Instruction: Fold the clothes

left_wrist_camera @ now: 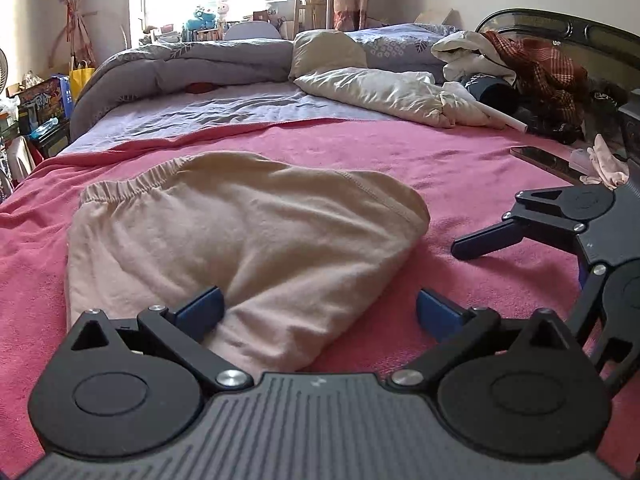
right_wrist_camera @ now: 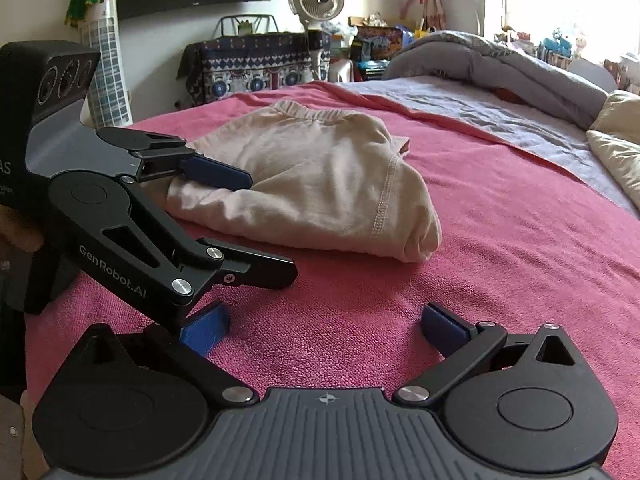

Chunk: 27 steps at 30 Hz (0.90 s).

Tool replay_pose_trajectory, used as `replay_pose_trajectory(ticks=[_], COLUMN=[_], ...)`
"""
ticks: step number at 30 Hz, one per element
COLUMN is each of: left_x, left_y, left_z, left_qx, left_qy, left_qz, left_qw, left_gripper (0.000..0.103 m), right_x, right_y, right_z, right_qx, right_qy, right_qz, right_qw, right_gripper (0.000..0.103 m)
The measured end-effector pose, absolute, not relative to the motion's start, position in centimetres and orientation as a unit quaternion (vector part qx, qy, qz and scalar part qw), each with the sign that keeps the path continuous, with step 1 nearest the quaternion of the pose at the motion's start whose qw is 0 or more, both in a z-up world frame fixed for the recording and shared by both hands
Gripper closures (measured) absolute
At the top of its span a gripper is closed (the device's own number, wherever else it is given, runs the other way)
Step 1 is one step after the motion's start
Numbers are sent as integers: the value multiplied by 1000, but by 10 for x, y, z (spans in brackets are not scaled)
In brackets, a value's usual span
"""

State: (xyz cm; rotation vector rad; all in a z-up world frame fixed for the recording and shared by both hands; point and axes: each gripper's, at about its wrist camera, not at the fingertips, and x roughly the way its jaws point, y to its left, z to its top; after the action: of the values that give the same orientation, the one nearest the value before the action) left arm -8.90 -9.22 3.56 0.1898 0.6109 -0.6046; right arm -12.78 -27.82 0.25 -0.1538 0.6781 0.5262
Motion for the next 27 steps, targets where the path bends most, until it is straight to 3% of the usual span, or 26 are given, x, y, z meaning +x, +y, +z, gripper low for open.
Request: replay_pose_trajectory(ticks=[27], left_x=[-86], left_y=[-86], left_z=[34], left_qx=[96], left_qy=[293], left_qz=[-296], left_qw=[904], left_gripper=[0], right_x=[-128], right_y=[-281], right_z=[2], right_qx=[-72], right_qy=[328], right_qz=[265], right_qw=[904], right_gripper=[0])
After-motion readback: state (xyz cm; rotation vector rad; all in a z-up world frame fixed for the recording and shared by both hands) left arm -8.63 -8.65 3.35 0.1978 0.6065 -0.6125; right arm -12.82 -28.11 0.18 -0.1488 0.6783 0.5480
